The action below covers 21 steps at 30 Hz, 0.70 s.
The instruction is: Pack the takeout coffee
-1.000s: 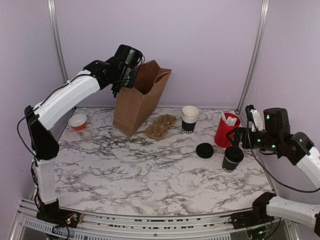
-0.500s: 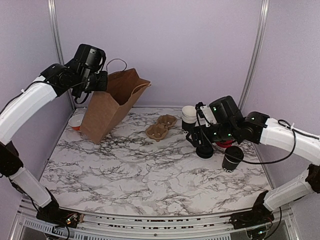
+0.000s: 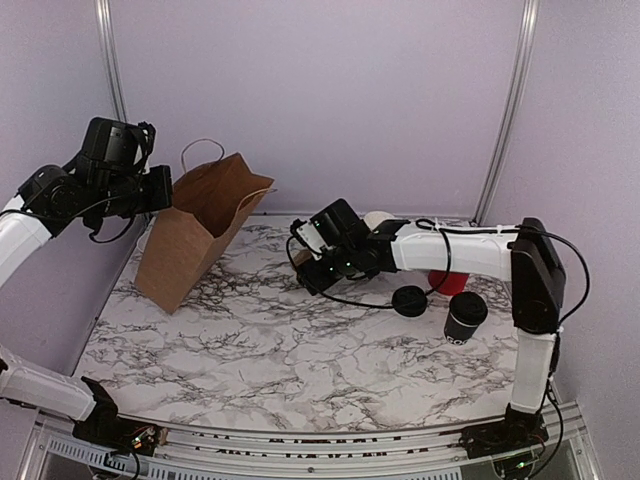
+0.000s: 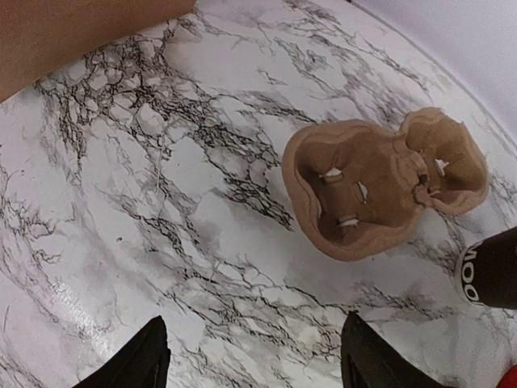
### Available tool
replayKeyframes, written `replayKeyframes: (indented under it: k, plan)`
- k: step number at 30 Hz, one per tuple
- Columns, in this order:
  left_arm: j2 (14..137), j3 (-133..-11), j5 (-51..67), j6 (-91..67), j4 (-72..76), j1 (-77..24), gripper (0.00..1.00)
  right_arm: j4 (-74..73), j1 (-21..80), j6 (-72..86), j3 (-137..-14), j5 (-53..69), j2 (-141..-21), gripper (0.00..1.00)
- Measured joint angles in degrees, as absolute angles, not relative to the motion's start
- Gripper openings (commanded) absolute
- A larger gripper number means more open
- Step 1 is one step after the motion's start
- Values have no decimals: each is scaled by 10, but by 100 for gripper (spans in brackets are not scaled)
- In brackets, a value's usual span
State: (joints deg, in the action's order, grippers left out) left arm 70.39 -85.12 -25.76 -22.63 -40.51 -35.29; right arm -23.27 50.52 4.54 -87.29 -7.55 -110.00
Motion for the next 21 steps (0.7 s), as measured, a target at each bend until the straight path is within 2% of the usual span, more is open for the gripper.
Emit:
replayKeyframes:
  k: [9,21]
  plan:
    - [627,-820,-229,-232,-402,-353,0,-233,498,-30,-1001,-85,-1261,72]
    - [604,-815,-204,-231,-401,-353,0,-237,462,-61,-1081,-103,-1347,68]
